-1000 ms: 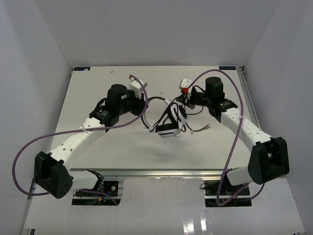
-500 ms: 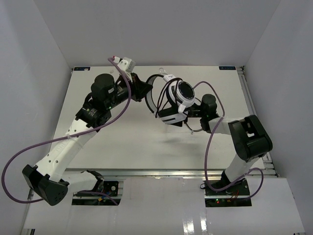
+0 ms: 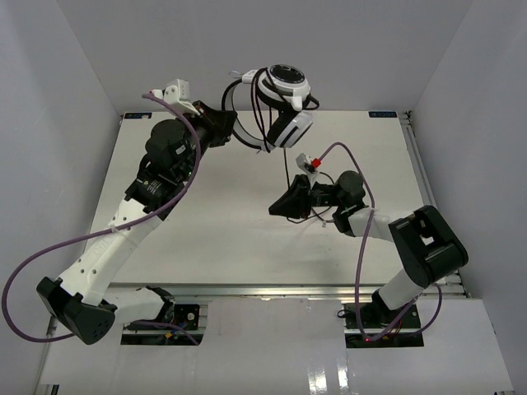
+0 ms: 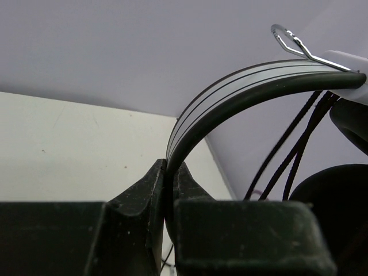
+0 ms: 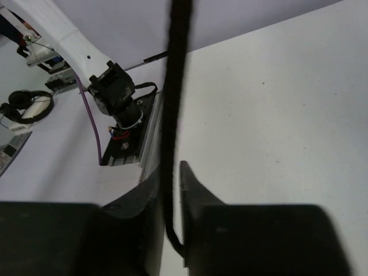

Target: Wrap the headphones

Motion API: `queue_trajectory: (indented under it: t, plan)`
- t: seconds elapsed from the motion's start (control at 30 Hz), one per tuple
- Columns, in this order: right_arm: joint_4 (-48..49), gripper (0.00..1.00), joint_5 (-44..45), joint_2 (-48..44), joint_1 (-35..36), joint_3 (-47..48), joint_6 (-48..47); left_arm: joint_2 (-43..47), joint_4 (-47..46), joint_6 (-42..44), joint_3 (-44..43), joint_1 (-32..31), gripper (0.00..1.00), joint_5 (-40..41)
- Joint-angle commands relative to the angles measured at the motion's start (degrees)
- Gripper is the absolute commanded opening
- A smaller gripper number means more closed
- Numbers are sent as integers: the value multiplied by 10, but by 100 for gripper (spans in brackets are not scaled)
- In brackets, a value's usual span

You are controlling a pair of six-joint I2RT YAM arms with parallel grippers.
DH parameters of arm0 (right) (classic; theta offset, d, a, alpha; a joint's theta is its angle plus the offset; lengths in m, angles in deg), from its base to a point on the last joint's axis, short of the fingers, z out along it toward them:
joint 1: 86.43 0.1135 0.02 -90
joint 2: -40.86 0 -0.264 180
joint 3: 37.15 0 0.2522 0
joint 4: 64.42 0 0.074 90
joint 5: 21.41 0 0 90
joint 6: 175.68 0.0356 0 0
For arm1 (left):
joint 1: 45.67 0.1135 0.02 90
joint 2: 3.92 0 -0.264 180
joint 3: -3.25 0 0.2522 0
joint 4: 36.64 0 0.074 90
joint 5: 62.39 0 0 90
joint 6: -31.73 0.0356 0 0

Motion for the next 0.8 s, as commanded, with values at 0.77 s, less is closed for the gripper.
queue_trajectory:
  t: [0.77]
  plan:
    - [-854,8,797,-207,159,299,-892,-172,-55,347,66,-12,0,186]
